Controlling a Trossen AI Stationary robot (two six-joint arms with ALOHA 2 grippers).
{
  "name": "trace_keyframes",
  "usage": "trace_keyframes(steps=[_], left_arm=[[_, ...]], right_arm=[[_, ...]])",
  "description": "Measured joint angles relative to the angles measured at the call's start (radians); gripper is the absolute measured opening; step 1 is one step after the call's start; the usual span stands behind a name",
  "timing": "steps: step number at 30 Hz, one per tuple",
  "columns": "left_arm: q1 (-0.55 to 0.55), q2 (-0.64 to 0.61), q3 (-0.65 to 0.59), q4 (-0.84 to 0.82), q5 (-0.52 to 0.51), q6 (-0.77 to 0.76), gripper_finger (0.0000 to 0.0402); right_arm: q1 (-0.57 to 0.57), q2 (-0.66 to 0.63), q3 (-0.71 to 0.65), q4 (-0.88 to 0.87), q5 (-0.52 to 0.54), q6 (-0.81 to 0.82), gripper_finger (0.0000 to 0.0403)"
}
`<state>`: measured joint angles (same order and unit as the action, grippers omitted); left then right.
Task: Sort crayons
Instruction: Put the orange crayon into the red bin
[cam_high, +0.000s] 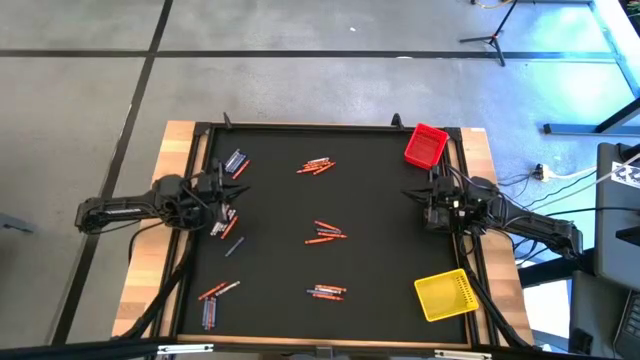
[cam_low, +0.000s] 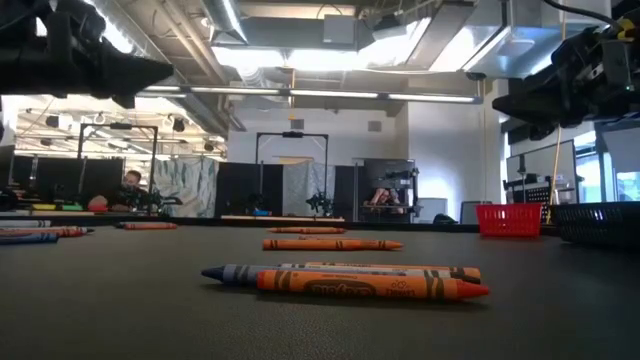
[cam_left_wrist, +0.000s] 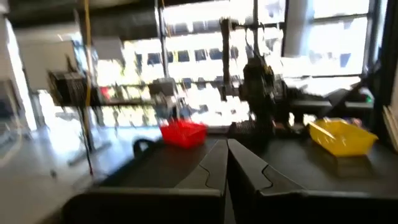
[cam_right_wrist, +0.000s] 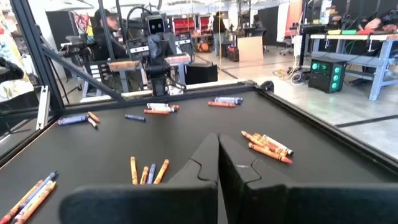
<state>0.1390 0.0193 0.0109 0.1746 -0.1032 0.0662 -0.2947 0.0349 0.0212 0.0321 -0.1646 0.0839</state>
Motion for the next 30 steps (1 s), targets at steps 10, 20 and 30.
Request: trace_keyframes(steps=[10, 20, 30], left_arm=[[0.000, 0.011, 0.000, 0.028, -0.067, 0.021, 0.0002], [0.007, 0.134, 0.000, 0.030, -0.241, 0.002, 0.0002], [0.101, 0.343, 0.129, -0.130, -0.337, -0.196, 0.0001]], right_arm=[[0.000, 0.052, 0.000, 0.111, 0.185, 0.035, 0.0001], [0.000, 0.305, 0.000, 0.300, 0.236, -0.026, 0.0001], [0.000, 0.538, 0.000, 0.698, 0.236, -0.067, 0.0001]])
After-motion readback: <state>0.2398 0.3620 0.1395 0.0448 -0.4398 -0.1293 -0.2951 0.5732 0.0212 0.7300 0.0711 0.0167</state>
